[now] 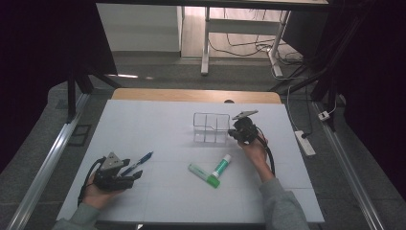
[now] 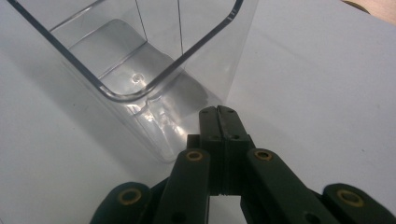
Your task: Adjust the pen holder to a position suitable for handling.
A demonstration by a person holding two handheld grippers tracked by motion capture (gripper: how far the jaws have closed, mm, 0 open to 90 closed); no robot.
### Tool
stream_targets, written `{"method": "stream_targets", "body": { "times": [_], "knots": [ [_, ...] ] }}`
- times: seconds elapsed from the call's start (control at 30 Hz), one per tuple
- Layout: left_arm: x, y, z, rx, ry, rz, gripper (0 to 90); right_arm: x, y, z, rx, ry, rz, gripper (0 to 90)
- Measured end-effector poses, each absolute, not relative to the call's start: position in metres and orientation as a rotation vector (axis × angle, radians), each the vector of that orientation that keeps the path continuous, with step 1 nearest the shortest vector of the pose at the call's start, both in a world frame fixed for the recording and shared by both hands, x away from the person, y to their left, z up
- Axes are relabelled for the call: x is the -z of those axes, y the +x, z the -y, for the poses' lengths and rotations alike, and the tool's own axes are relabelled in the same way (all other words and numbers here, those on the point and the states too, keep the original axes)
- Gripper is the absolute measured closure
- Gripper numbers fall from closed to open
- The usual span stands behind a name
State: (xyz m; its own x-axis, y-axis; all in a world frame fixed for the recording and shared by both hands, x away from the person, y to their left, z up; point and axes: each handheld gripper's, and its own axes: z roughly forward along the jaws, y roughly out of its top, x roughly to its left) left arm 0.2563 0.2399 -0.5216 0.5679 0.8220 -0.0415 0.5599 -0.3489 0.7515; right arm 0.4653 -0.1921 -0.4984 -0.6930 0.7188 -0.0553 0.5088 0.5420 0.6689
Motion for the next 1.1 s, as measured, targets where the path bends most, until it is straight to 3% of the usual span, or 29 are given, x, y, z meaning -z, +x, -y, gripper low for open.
{"method": "stream_targets", "body": {
  "times": [1.1],
  "knots": [
    [0.523,0.258,-0.240,-0.455,2.066,-1.115,32.0,0.501,0.470,0.148,-0.954,0.941,-2.488,89.5]
  ]
}}
